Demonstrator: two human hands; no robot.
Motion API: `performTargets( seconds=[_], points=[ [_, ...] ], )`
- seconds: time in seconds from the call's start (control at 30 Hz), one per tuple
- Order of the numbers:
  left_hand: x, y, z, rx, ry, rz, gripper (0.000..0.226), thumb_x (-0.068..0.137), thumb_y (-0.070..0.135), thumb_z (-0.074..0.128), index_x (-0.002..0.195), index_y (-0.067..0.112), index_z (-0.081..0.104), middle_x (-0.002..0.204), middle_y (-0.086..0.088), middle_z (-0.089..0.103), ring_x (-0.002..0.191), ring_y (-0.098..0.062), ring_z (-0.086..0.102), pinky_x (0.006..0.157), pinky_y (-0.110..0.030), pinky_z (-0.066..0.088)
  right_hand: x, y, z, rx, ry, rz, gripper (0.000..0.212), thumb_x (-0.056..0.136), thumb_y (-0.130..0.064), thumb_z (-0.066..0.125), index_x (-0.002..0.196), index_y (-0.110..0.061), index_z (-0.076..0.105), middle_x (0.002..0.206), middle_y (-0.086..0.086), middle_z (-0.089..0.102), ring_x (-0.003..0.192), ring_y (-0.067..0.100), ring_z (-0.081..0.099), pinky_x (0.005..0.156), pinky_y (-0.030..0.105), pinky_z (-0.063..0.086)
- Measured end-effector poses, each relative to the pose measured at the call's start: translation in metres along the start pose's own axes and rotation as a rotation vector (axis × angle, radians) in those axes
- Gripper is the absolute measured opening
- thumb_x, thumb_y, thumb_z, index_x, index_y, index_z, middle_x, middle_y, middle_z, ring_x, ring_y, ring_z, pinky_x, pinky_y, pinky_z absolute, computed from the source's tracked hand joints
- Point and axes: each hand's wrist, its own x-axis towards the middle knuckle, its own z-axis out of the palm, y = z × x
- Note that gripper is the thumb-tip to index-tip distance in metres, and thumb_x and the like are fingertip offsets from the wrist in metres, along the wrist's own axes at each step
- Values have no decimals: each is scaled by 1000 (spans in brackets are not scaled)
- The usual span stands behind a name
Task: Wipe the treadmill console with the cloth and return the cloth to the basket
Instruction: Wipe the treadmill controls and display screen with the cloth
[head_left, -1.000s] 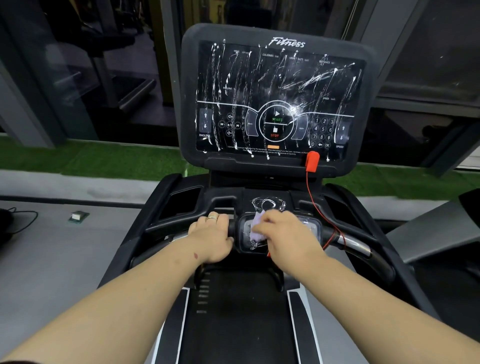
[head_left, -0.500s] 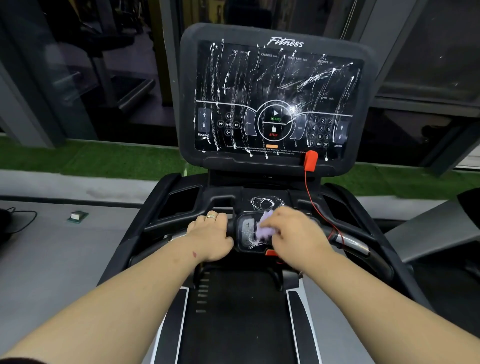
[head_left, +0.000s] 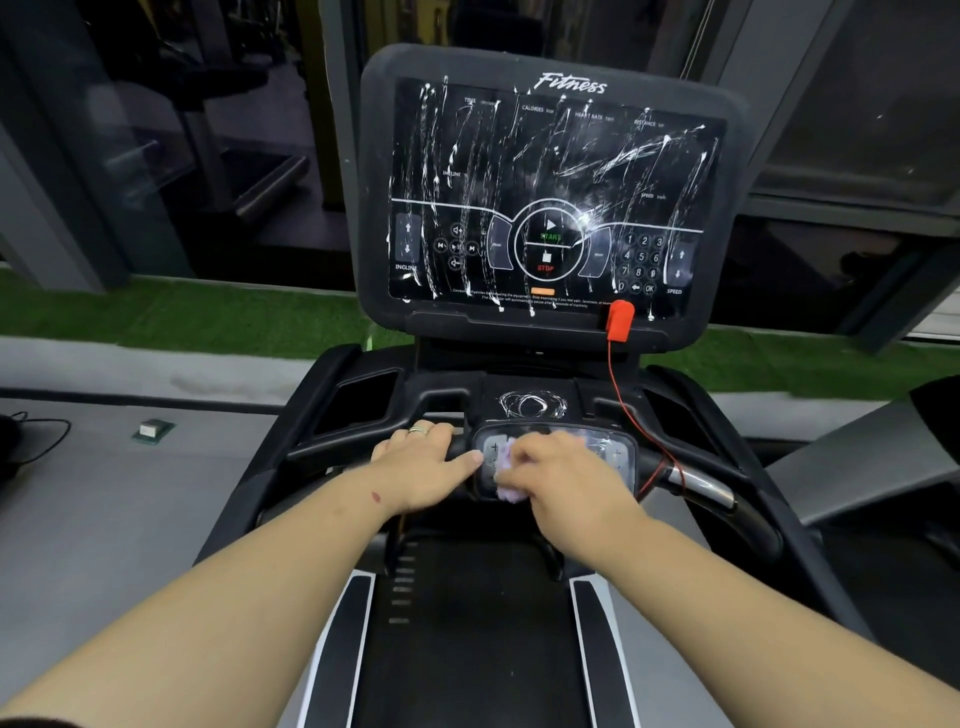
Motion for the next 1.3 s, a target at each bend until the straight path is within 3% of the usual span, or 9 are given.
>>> performTargets(
  seconds=[0.07, 0.2, 0.4, 0.57, 0.8, 0.9, 1.0, 1.17, 1.3],
  points=[
    [0, 0, 0, -3, -2, 5, 68, 97, 71, 34, 152, 30, 37, 157, -1, 36, 145, -28, 31, 117, -45, 28, 1, 4, -8, 7, -78, -1, 29, 92, -14, 56, 101, -36, 74, 111, -13, 56, 102, 20, 47, 83, 36, 49],
    [1, -1, 0, 2, -5, 6, 69, 97, 71, 34, 152, 29, 36, 157, -2, 35, 146, -29, 31, 116, -44, 27, 6, 3, -10, 23, 191, 44, 34, 86, -9, 54, 95, -35, 74, 101, -12, 59, 86, 22, 50, 71, 32, 48],
    [2, -3, 0, -9, -13, 9, 66, 97, 71, 34, 151, 32, 38, 155, -1, 37, 144, -29, 32, 115, -44, 28, -1, 6, 0, -119, -38, -76, 19, 86, -20, 65, 93, -34, 74, 107, -12, 58, 92, 24, 50, 75, 37, 48],
    [1, -3, 0, -14, -14, 13, 65, 98, 70, 35, 151, 32, 37, 156, 0, 36, 145, -28, 32, 115, -43, 28, 6, -6, -4, -83, 121, 35, 29, 86, -19, 52, 90, -35, 75, 94, -13, 58, 83, 20, 47, 65, 32, 46],
    [1, -4, -2, -28, -20, 28, 63, 99, 68, 35, 152, 35, 36, 158, 0, 34, 146, -27, 31, 117, -43, 26, 6, 6, -10, -137, -51, 17, 21, 94, -27, 57, 103, -34, 75, 109, -13, 58, 100, 20, 48, 77, 32, 47],
    [1, -4, -2, -35, -24, 32, 62, 99, 67, 36, 153, 36, 35, 159, 1, 34, 147, -27, 29, 117, -43, 25, 9, -3, -6, -28, 148, 97, 27, 87, -13, 63, 97, -34, 75, 101, -15, 62, 89, 21, 49, 70, 37, 53],
    [1, -4, -3, -38, -27, 32, 62, 100, 66, 36, 154, 35, 35, 159, 1, 33, 147, -27, 30, 117, -43, 25, 3, -7, 7, -7, 79, 39, 33, 80, -6, 67, 94, -35, 75, 100, -16, 63, 86, 22, 53, 70, 33, 52],
    [1, -5, -3, -37, -27, 32, 61, 100, 66, 35, 153, 36, 35, 159, 1, 33, 147, -27, 30, 117, -43, 24, 11, -1, -13, 96, 51, 99, 43, 86, -22, 32, 90, -35, 73, 97, -14, 65, 94, 20, 54, 81, 35, 50],
    [0, -4, -3, -32, -29, 29, 61, 100, 66, 35, 153, 34, 35, 159, 1, 34, 146, -27, 30, 116, -43, 25, 6, -4, 2, 29, 12, 38, 41, 84, -15, 35, 92, -35, 69, 100, -16, 64, 93, 21, 55, 81, 34, 48]
  ],
)
